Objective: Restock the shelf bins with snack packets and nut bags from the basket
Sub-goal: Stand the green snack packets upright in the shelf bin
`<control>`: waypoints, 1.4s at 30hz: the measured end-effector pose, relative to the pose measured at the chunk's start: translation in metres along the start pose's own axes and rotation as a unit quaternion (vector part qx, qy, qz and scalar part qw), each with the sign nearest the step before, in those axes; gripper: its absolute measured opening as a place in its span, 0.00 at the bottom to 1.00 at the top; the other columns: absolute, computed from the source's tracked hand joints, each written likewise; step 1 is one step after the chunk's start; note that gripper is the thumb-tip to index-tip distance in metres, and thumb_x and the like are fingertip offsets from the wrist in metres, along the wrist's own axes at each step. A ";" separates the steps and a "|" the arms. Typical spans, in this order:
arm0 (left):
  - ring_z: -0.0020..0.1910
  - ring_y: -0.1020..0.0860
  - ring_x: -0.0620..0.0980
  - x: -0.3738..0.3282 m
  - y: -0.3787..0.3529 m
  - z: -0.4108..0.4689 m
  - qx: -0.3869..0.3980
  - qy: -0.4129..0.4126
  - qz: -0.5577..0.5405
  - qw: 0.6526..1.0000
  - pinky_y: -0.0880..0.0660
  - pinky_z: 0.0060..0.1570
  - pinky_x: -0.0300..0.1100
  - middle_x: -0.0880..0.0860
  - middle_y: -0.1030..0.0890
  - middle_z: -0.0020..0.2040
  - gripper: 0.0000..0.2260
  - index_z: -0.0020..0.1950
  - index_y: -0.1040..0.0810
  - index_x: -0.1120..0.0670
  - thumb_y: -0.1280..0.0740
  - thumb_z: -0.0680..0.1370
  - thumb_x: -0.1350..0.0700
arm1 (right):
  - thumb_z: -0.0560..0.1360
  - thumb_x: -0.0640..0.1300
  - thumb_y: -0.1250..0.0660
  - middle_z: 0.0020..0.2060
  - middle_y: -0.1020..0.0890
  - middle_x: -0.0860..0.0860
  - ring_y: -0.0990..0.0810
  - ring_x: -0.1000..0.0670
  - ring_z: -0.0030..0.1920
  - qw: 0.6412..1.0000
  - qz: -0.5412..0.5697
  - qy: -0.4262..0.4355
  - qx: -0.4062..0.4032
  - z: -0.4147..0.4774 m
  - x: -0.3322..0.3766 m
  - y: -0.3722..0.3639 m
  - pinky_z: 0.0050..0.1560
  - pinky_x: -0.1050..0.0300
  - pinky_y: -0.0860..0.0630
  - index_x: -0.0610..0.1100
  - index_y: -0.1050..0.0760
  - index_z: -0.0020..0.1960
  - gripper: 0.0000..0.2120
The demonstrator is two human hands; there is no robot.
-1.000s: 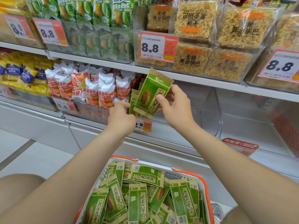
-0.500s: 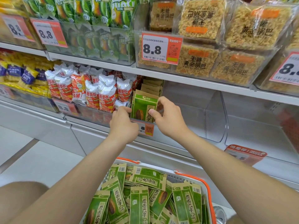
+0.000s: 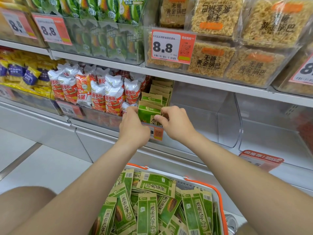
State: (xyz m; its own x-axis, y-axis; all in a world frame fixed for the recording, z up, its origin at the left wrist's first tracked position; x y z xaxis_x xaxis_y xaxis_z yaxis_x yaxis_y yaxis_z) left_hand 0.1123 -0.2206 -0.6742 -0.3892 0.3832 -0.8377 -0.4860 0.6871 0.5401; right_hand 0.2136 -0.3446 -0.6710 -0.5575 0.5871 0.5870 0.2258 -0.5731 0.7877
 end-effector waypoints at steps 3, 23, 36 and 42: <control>0.61 0.23 0.58 -0.002 0.000 -0.003 0.003 -0.001 -0.007 1.000 0.21 0.61 0.59 0.53 0.23 0.63 0.29 0.66 0.35 0.44 0.32 0.68 0.63 | 0.81 0.51 0.30 0.29 0.24 0.55 0.29 0.56 0.35 1.000 -0.009 0.012 -0.003 -0.001 0.002 0.001 0.43 0.54 0.35 0.51 0.28 0.33 0.19; 0.58 0.18 0.57 0.049 -0.041 -0.041 0.344 -0.141 0.510 0.776 0.19 0.56 0.50 0.54 0.18 0.63 0.17 0.66 0.21 0.53 0.28 0.78 0.53 | 0.77 0.42 0.37 0.42 0.18 0.52 0.20 0.46 0.45 0.865 -0.283 0.159 0.382 -0.118 -0.006 -0.053 0.46 0.52 0.20 0.47 0.16 0.52 0.11; 0.64 0.23 0.56 0.069 -0.064 -0.065 0.432 -0.188 0.553 0.687 0.21 0.62 0.53 0.50 0.25 0.71 0.26 0.79 0.30 0.46 0.36 0.81 0.62 | 0.76 0.52 0.26 0.42 0.21 0.51 0.20 0.48 0.42 0.746 -0.341 0.241 0.519 -0.223 -0.061 -0.162 0.44 0.50 0.18 0.46 0.26 0.59 0.17; 0.65 0.23 0.56 0.061 -0.059 -0.067 0.422 -0.193 0.555 0.690 0.22 0.60 0.50 0.51 0.26 0.73 0.25 0.79 0.31 0.46 0.37 0.82 0.62 | 0.71 0.59 0.23 0.44 0.20 0.53 0.22 0.49 0.48 0.763 -0.329 0.216 0.513 -0.217 -0.063 -0.164 0.62 0.46 0.26 0.50 0.23 0.53 0.18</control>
State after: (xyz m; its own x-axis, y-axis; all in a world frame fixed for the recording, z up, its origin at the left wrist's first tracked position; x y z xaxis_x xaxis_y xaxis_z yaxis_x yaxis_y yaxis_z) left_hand 0.0647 -0.2790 -0.7520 0.1608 0.9870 0.0070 0.6372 -0.1092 0.7629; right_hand 0.0380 -0.4118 -0.8778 -0.9809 0.1851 0.0596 0.1668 0.6434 0.7472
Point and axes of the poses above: each hand's wrist, its own z-axis towards the middle knuckle, its own y-axis out of the back of the hand, x = y × z, the point moved 2 cm from there along z, towards the middle knuckle
